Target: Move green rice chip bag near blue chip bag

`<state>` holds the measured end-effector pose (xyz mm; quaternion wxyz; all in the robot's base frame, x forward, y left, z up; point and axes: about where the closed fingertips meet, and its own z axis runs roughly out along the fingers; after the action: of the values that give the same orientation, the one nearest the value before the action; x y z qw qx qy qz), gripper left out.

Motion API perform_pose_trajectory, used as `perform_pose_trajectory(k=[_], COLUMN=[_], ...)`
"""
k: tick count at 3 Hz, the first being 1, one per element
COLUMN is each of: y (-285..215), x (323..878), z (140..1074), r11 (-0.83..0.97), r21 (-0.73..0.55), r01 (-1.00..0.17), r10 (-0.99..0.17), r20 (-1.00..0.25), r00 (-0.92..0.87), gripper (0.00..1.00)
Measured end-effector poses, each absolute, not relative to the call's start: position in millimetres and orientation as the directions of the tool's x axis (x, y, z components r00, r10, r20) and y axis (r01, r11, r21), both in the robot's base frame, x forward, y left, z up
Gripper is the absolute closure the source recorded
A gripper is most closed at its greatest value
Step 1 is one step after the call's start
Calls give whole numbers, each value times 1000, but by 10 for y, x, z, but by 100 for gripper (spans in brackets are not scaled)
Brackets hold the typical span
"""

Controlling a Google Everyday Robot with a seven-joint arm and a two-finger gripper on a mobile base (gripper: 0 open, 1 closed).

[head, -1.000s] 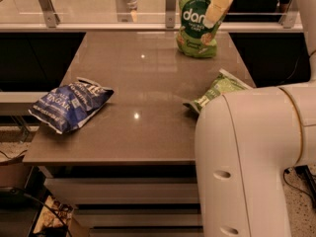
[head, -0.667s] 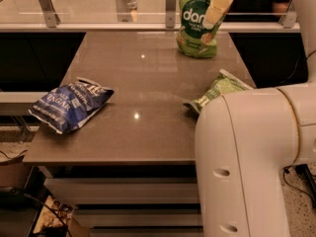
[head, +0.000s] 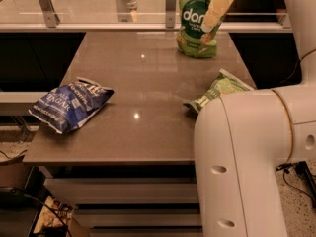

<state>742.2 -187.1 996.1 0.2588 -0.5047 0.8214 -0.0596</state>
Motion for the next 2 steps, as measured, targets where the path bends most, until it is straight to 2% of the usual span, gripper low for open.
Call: perform_pose_trajectory(k=[2], y=[-1852], x=[7490], z=[9939], r11=[466], r21=[-379], r01=[-799], r10=[-871], r20=[-354], r00=[-340], gripper=[0])
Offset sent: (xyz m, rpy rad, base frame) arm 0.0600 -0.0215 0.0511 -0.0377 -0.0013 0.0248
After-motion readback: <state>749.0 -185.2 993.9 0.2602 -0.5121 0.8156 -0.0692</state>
